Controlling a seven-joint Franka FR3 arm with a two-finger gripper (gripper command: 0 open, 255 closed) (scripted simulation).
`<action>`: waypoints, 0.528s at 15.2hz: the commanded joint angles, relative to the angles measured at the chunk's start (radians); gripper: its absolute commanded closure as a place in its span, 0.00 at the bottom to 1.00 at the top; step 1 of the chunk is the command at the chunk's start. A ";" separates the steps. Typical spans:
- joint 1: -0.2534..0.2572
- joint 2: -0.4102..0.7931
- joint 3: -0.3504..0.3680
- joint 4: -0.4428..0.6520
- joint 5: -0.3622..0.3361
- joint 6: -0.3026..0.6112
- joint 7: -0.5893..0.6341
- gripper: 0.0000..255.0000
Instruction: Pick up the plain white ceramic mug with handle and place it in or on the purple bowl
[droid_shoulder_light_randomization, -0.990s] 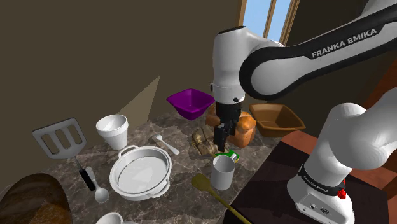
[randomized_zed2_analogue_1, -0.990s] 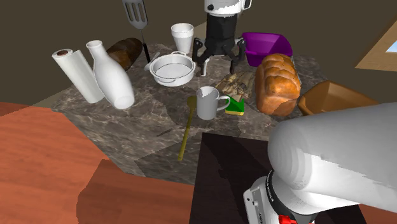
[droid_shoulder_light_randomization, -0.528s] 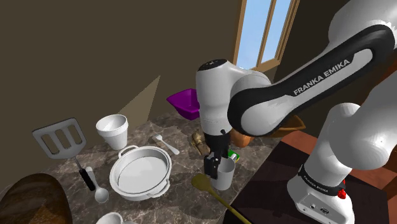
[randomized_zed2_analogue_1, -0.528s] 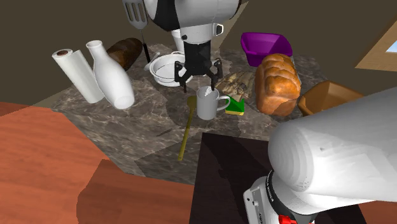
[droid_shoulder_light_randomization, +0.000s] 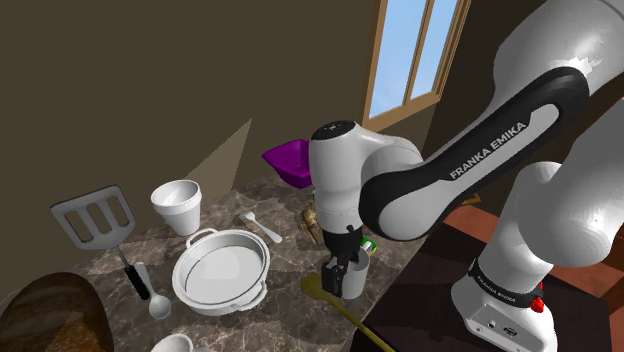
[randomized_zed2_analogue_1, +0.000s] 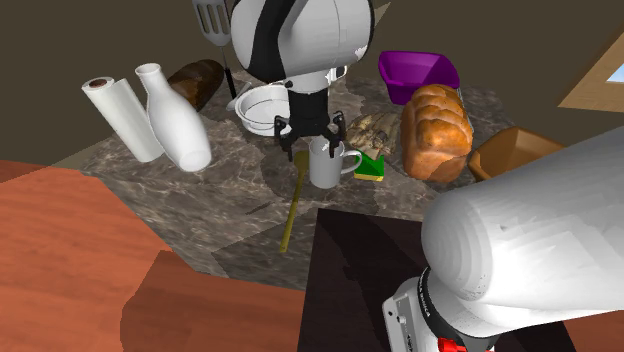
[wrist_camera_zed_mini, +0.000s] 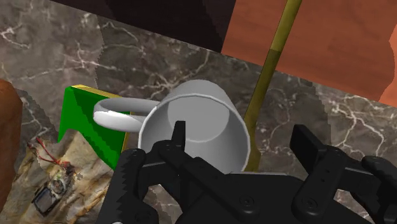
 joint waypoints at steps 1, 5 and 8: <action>0.001 0.006 0.004 -0.008 0.001 0.015 0.003 0.00; 0.001 0.006 0.004 -0.008 0.001 0.015 0.003 0.00; 0.001 0.006 0.004 -0.008 0.001 0.015 0.003 1.00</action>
